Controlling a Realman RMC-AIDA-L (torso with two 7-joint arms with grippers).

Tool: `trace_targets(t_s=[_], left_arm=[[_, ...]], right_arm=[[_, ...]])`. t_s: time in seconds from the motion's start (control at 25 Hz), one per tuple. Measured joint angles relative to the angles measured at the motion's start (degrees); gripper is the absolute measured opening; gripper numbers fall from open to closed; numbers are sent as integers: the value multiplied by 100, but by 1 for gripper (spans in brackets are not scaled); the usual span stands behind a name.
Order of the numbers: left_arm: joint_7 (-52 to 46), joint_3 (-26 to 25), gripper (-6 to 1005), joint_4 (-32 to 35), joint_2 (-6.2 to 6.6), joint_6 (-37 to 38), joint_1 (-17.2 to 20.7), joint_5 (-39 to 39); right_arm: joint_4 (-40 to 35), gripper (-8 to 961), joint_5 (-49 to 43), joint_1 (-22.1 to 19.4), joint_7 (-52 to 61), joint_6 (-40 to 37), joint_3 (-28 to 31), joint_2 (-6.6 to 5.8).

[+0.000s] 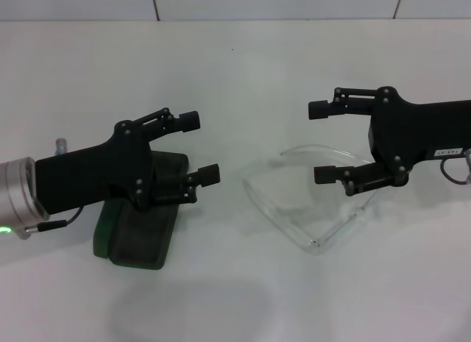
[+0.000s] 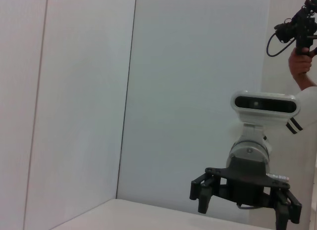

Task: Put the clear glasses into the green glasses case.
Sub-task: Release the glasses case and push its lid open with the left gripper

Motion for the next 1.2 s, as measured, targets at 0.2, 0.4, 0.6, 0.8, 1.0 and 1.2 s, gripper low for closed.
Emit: trace_targets(t_s=[0.2, 0.4, 0.6, 0.8, 1.0, 1.2], left_arm=[[16, 3, 880, 0, 6, 0, -1, 0], [31, 1, 880, 0, -20, -1, 58, 8], [23, 5, 880, 0, -29, -4, 88, 8], [-344, -34, 879, 269, -5, 1, 151, 9], [-2193, -204, 879, 1839, 104, -103, 438, 392], [-4069, -1212, 880, 3097, -224, -850, 627, 2016]], right_arm=[[-1, 859, 4, -40, -42, 152, 234, 59], [-8, 859, -188, -72, -53, 171, 374, 72], [-13, 859, -295, -43, -68, 160, 372, 110], [-16, 859, -297, -73, -71, 199, 380, 113], [-17, 859, -298, -66, -66, 235, 383, 101], [-17, 859, -298, -63, -74, 317, 418, 75]])
